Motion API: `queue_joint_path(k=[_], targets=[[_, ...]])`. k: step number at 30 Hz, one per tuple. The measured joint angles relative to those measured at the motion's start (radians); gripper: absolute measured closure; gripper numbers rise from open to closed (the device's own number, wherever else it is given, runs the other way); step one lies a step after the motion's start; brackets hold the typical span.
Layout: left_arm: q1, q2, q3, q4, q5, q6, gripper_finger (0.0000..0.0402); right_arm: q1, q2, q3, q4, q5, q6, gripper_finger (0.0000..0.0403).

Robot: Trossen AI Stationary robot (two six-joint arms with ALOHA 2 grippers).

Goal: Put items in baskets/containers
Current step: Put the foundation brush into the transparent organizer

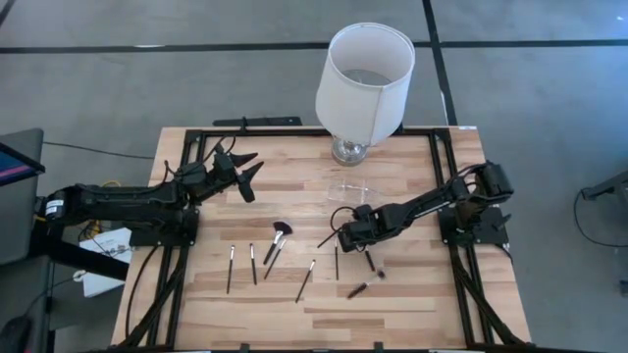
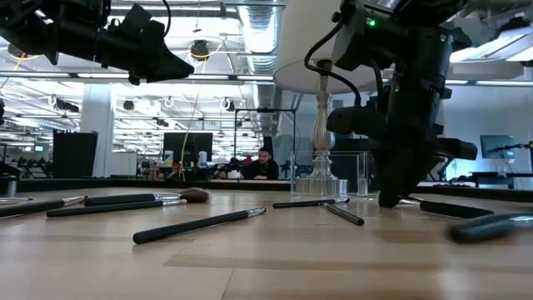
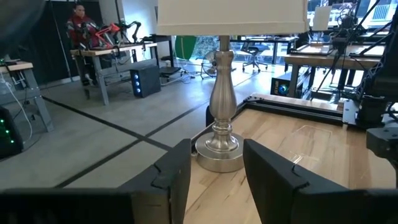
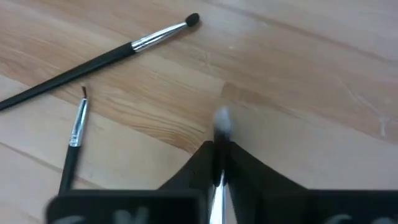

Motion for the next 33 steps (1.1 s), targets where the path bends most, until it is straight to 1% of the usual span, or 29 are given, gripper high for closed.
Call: queue_joint_path(k=[2,6,8,11,14,16,18,21,22,23,26,28,31,33], targets=[[0.0,0.0,0.0,0.0,0.0,0.0,0.0258,-0.001,-0.004,0.0,0.001,0.0,-0.023,0.0392],[0.0,0.0,0.0,0.0,0.0,0.0,0.0261,-0.001,-0.042,-0.006,0.0,0.012,-0.063,0.0376],[0.0,0.0,0.0,0.0,0.0,0.0,0.0261,-0.002,-0.085,-0.006,-0.002,0.077,-0.094,0.0376],[0.0,0.0,0.0,0.0,0.0,0.0,0.0262,-0.005,-0.176,-0.005,-0.004,0.208,-0.179,0.0391],[0.0,0.0,0.0,0.0,0.0,0.0,0.0262,-0.008,-0.284,-0.005,-0.012,0.374,-0.287,0.0392],[0.0,0.0,0.0,0.0,0.0,0.0,0.0262,-0.005,-0.36,-0.003,-0.011,0.535,-0.379,0.0384],[0.0,0.0,0.0,0.0,0.0,0.0,0.0262,0.004,-0.419,-0.003,-0.014,0.718,-0.481,0.0379],[0.0,0.0,0.0,0.0,0.0,0.0,0.0262,0.021,-0.468,-0.026,0.013,1.002,-0.595,0.0386],[0.0,0.0,0.0,0.0,0.0,0.0,0.0262,0.023,-0.468,-0.041,0.02,1.066,-0.614,0.0391],[0.0,0.0,0.0,0.0,0.0,0.0,0.0262,0.022,-0.461,-0.055,0.023,1.095,-0.619,0.0394],[0.0,0.0,0.0,0.0,0.0,0.0,0.0262,0.011,-0.415,-0.12,0.059,1.109,-0.62,0.0392],[0.0,0.0,0.0,0.0,0.0,0.0,0.0262,0.009,-0.362,-0.16,0.126,1.127,-0.62,0.0387],[0.0,0.0,0.0,0.0,0.0,0.0,0.0262,0.011,-0.28,-0.188,0.175,1.233,-0.62,0.0388],[-0.001,0.0,0.0,0.0,0.0,0.0,0.0262,0.01,-0.238,-0.188,0.181,1.279,-0.608,0.0393]])
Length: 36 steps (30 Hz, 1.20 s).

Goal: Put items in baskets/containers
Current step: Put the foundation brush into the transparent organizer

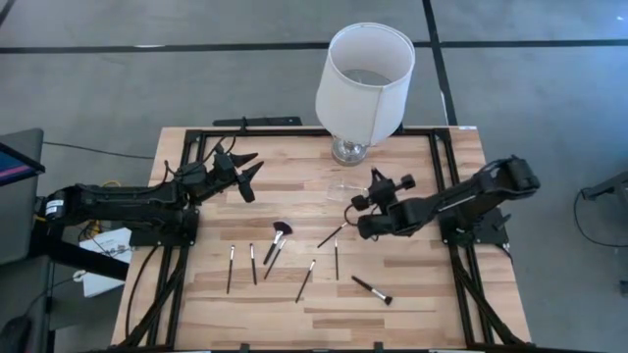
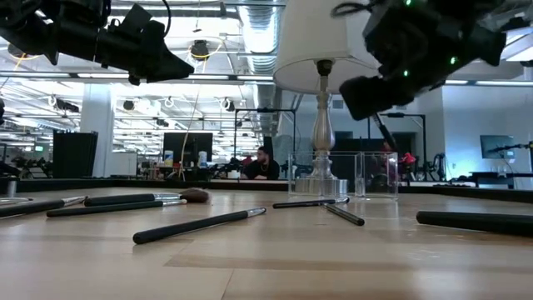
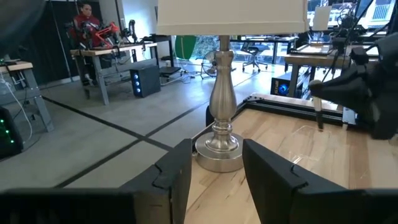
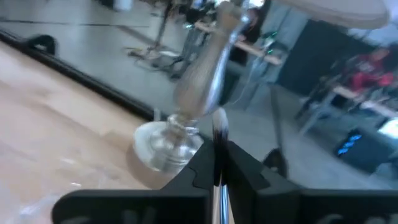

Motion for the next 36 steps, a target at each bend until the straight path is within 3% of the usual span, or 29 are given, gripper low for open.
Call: queue_joint_path(k=[3,8,13,19,30,36], targets=[[-0.001,0.0,0.0,0.0,0.0,0.0,0.0262,-0.001,0.023,0.014,0.015,0.012,0.01,0.0396],[-0.001,0.0,0.0,0.0,0.0,0.0,0.0262,0.003,-0.017,0.081,0.022,0.031,-0.145,0.0392],[-0.001,0.0,-0.001,0.0,0.0,0.0,0.0262,-0.004,-0.04,0.088,0.02,-0.002,-0.087,0.0394],[-0.001,0.0,-0.001,0.0,0.0,0.0,0.0262,0.003,0.034,0.083,0.056,-0.01,-0.082,0.0394],[-0.001,0.0,-0.001,0.0,0.0,0.0,0.0262,-0.071,0.099,0.084,0.146,-0.199,-0.098,0.0389],[-0.001,0.0,-0.001,0.0,0.0,-0.001,0.0262,-0.119,0.096,0.084,0.15,-0.301,-0.124,0.0365]])
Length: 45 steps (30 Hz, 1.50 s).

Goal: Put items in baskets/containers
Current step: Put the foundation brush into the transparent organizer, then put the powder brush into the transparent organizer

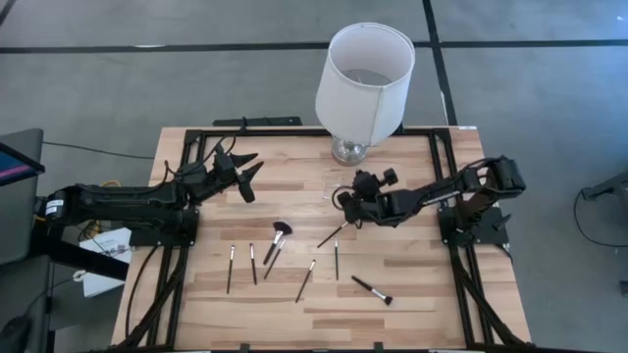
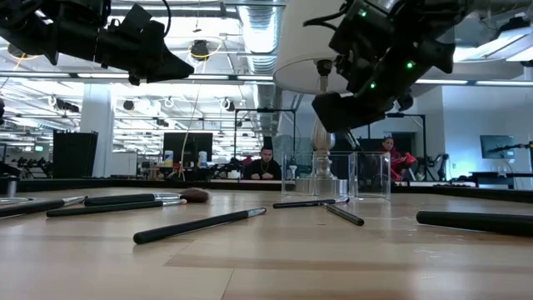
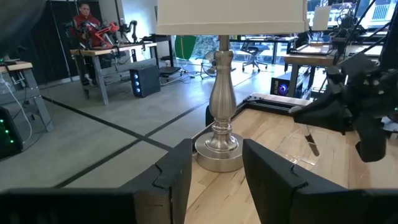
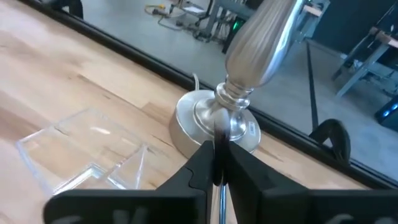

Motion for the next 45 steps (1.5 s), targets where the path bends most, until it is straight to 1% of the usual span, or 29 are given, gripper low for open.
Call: queue_joint_path(k=[7,10,13,16,20,23,26,28,31,34,36,39,41,45], targets=[[0.0,0.0,0.0,0.0,0.0,-0.027,0.0262,-0.004,0.0,0.0,0.0,-0.001,-0.034,0.034],[0.0,0.0,0.0,0.0,0.0,-0.029,0.0262,0.008,-0.002,0.018,-0.011,-0.011,-0.107,0.0334],[0.0,0.0,0.0,0.0,0.0,-0.029,0.0262,0.039,-0.028,0.08,-0.01,-0.053,-0.208,0.0328],[0.0,0.0,0.0,0.0,0.0,-0.03,0.0262,0.066,-0.078,0.167,-0.063,-0.179,-0.256,0.0318],[0.0,0.0,-0.001,0.0,0.0,-0.03,0.0262,0.089,-0.145,0.278,-0.197,-0.454,-0.226,0.0296],[0.0,0.001,-0.002,0.0,0.001,-0.03,0.0262,0.11,-0.178,0.315,-0.272,-0.632,-0.192,0.027],[-0.002,0.001,-0.002,0.0,0.003,-0.031,0.0262,0.136,-0.195,0.319,-0.323,-0.822,-0.112,0.0238],[-0.007,0.001,-0.002,0.0,0.004,-0.049,0.0262,0.161,-0.188,0.319,-0.379,-0.939,-0.02,0.0214],[-0.013,0.001,-0.002,0.0,0.005,-0.06,0.0262,0.223,-0.147,0.319,-0.469,-1.078,0.113,0.0184],[-0.017,0.001,-0.002,0.0,0.005,-0.06,0.0262,0.299,-0.081,0.318,-0.557,-1.18,0.232,0.0167],[-0.023,0.001,-0.002,0.0,0.004,-0.06,0.0262,0.349,-0.032,0.317,-0.609,-1.224,0.324,0.0164],[-0.03,0.001,-0.002,0.0,0.005,-0.06,0.0262,0.416,0.036,0.317,-0.63,-1.306,0.438,0.0167],[-0.031,0.001,-0.002,0.0,0.005,-0.06,0.0262,0.455,0.08,0.317,-0.622,-1.359,0.485,0.0171],[-0.031,0.001,-0.002,0.0,0.005,-0.06,0.0262,0.508,0.163,0.317,-0.64,-1.455,0.498,0.0177]])
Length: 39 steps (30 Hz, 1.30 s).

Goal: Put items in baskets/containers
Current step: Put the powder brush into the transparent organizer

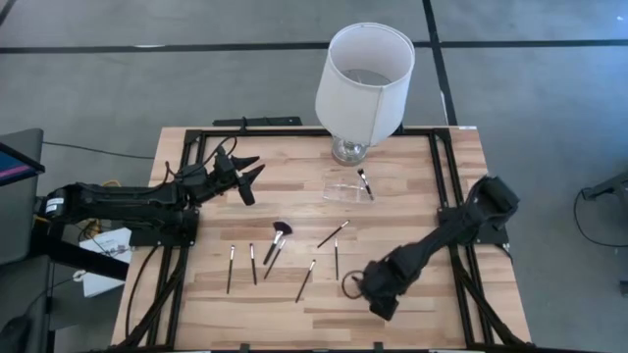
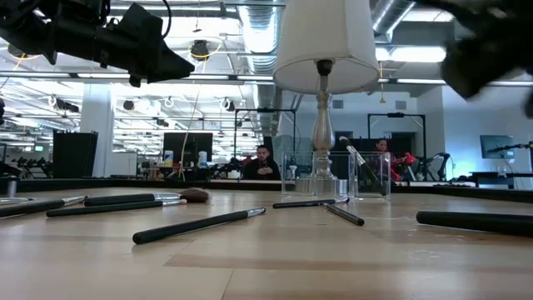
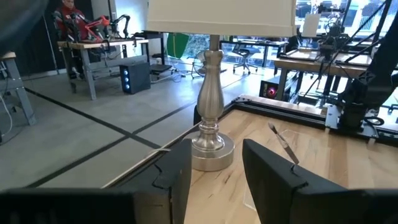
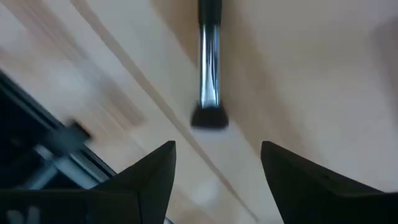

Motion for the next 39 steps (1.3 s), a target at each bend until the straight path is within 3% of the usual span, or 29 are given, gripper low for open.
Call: queue_joint_path(k=[6,12,17,31,35,39], targets=[[0.0,0.0,0.0,0.001,0.0,0.0,0.0262,-0.002,0.088,0.0,0.028,-0.025,-0.006,0.0178],[0.001,0.0,0.0,0.004,0.0,0.002,0.0262,-0.022,0.056,0.0,0.005,-0.027,-0.013,0.0178],[0.001,0.0,0.0,0.005,0.0,0.007,0.0262,-0.015,0.029,0.001,0.084,-0.016,0.005,0.0178],[0.001,0.0,0.0,0.004,0.0,0.008,0.0262,0.018,0.132,0.006,0.095,0.036,-0.059,0.0182],[0.001,0.0,0.0,0.004,0.0,0.008,0.0262,0.024,0.156,0.008,0.076,0.037,-0.078,0.0209],[0.001,0.0,0.0,0.004,0.0,0.008,0.0262,0.017,0.157,0.007,0.053,0.052,-0.078,0.0274]])
